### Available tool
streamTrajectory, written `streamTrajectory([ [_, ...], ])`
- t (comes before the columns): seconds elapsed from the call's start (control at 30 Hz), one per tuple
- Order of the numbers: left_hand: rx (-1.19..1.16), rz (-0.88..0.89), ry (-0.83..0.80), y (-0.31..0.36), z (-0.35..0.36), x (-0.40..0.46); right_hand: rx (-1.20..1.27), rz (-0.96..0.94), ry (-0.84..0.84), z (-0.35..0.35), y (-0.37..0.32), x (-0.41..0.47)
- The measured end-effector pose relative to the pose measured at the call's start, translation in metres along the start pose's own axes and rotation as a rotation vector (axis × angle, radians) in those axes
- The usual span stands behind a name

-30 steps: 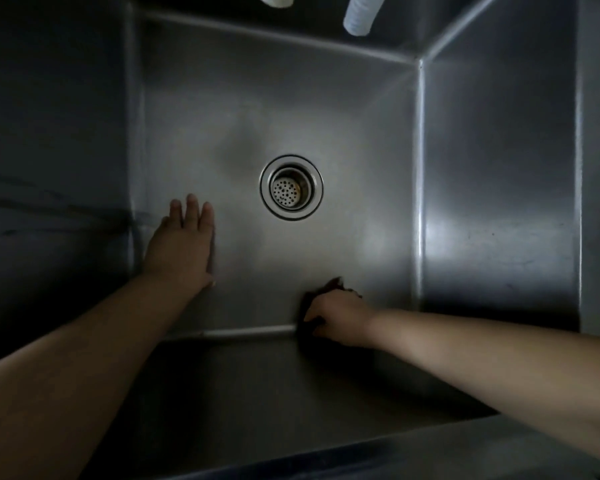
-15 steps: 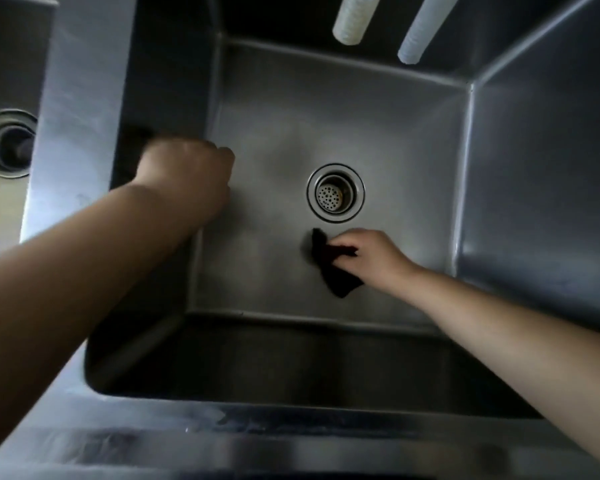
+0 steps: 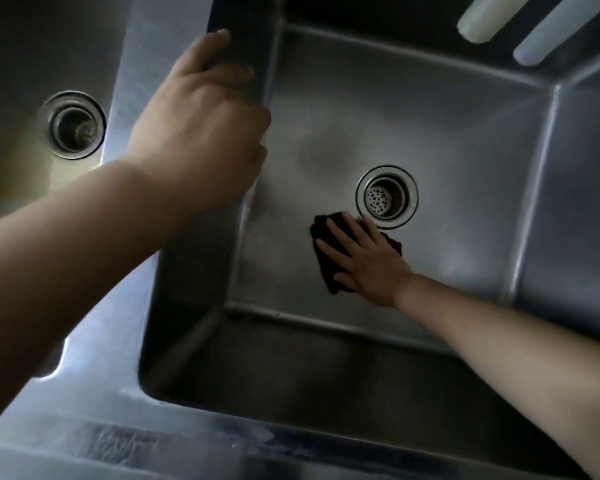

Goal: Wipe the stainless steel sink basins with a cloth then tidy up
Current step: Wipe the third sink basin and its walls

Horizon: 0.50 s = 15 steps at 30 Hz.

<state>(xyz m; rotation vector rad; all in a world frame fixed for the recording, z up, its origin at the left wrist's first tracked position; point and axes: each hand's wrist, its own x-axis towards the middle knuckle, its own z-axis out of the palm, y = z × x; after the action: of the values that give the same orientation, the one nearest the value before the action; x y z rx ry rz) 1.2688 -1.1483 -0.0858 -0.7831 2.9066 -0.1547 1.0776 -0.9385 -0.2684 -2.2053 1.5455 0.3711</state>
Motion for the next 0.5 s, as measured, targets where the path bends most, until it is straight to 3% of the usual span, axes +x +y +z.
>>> streamTrajectory([
  [0.07,-0.026,0.0,-0.004,-0.001,-0.001,0.0,0.03,-0.005,0.105,-0.012,-0.015,0.04],
  [0.23,-0.012,-0.017,-0.037,0.001,-0.002,0.0,0.034,-0.007,0.125,-0.02,-0.055,0.11],
  [0.33,0.026,-0.04,-0.063,0.003,-0.005,0.002,0.081,-0.01,0.112,-0.016,-0.067,0.107],
  [0.5,0.068,-0.07,-0.096,0.006,-0.011,0.004,0.141,-0.216,0.062,-0.005,-0.089,0.082],
])
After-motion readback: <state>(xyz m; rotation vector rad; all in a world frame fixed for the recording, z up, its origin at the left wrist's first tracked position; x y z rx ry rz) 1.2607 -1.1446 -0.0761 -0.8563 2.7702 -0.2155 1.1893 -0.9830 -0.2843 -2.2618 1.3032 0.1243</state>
